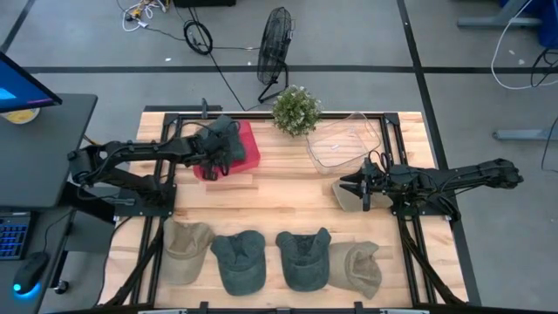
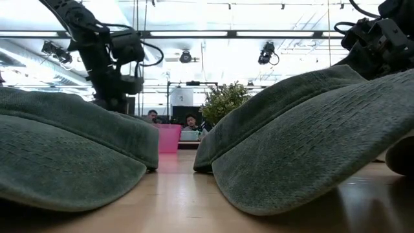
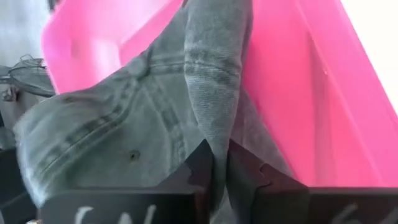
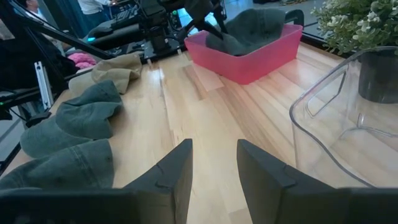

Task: Pick & Place hat
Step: Put the top black cap into the pink bin, then put the left black cap into the pink bin

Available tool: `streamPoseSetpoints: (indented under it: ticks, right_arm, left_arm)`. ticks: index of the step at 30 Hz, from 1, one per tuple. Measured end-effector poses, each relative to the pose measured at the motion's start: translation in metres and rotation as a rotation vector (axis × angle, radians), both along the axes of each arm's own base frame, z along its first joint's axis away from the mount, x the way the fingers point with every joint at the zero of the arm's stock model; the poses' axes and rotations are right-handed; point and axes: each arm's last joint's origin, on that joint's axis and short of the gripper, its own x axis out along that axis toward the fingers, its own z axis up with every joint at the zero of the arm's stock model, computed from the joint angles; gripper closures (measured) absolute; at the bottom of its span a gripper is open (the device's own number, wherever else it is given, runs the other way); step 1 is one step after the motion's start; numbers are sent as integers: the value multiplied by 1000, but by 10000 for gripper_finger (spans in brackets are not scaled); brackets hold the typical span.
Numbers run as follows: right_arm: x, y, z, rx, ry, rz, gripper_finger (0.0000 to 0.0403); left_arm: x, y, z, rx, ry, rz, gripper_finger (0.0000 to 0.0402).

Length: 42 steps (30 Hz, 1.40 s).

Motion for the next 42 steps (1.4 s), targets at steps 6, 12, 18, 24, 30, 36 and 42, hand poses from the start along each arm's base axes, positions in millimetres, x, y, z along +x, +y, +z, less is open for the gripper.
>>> streamPoseSetpoints:
  ticks: [6,12,18,24,30,36,42]
  right_arm:
    - [0,0,0,0,0,0,273]
    - [0,0,0,0,0,0,273]
    - [0,0,0,4,0,-1,273]
    - [0,0,0,8,0,-2,273]
    - [0,0,-1,4,8,-2,273]
    - [0,0,-1,-7,11,1,273]
    - [0,0,-2,-37,30,9,273]
  left_arm:
    - [9,-8,2,21,-49,-46,314]
    - [20,-27,8,18,-89,-118,280]
    - [30,-42,23,-31,-182,-68,256]
    - [45,-72,61,-69,-235,-142,252]
    - [54,-112,96,-405,-354,-166,256]
    - [48,-155,92,-689,-365,-46,257]
    - [35,-194,62,-878,-367,129,257]
